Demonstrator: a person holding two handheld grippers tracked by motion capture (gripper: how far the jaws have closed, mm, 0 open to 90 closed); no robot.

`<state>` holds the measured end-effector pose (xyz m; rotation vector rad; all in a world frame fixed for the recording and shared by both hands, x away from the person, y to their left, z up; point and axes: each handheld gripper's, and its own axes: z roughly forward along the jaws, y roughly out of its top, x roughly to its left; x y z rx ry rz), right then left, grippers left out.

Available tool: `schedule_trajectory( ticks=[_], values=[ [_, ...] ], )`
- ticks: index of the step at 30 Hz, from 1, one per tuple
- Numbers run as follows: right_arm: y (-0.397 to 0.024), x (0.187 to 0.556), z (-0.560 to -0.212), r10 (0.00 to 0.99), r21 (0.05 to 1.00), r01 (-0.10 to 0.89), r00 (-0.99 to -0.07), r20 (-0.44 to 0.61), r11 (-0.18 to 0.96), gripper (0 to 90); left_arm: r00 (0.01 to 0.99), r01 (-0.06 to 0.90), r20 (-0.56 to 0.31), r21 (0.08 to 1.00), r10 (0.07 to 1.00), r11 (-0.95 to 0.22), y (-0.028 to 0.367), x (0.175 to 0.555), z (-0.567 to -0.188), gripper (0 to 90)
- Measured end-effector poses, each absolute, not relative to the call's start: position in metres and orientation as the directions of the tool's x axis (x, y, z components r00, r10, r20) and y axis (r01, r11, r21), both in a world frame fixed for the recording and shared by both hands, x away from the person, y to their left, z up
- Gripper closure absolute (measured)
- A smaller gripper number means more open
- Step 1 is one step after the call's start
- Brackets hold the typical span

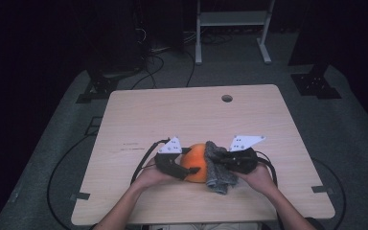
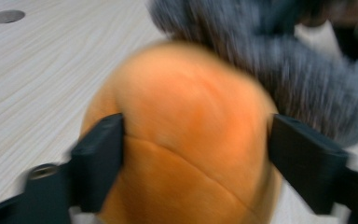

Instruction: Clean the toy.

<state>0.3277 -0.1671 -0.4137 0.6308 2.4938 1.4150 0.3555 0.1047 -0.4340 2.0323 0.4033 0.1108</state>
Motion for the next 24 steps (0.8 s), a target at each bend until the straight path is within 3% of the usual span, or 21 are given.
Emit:
schedule_trajectory(
  ticks=[2, 5, 11, 15, 20, 22, 24],
  values=[
    [-0.164, 0.325, -0.416, 0.443, 0.848, 0.255, -0.896, 0.027, 0.464, 81.8, 0.928, 0.261, -0.119, 0.884, 0.352, -0.387, 0.108, 0.36, -0.431, 15.5],
    [-0.167, 0.322, -0.418, 0.451, 0.853, 0.257, -0.892, 0.028, 0.455, 81.8, 0.934, 0.241, -0.087, 0.87, 0.346, -0.431, 0.104, 0.36, -0.435, 27.3],
    [-0.19, 0.321, -0.43, 0.47, 0.84, 0.315, -0.879, 0.083, 0.441, 81.7, 0.941, 0.199, -0.047, 0.878, 0.335, -0.437, 0.102, 0.352, -0.438, 32.6],
    [-0.204, 0.32, -0.431, 0.493, 0.819, 0.351, -0.865, 0.098, 0.453, 81.7, 0.94, 0.187, -0.036, 0.887, 0.34, -0.423, 0.102, 0.348, -0.44, 32.9],
    [-0.199, 0.323, -0.418, 0.477, 0.863, 0.325, -0.872, 0.114, 0.387, 81.4, 0.949, 0.178, -0.044, 0.891, 0.312, -0.418, 0.099, 0.344, -0.439, 34.3],
    [-0.191, 0.328, -0.417, 0.463, 0.866, 0.323, -0.878, 0.123, 0.383, 81.3, 0.95, 0.176, -0.043, 0.891, 0.308, -0.419, 0.098, 0.342, -0.435, 29.5],
    [-0.185, 0.33, -0.419, 0.449, 0.858, 0.316, -0.886, 0.114, 0.406, 81.4, 0.942, 0.224, -0.097, 0.894, 0.321, -0.387, 0.101, 0.347, -0.431, 22.4]
  ],
)
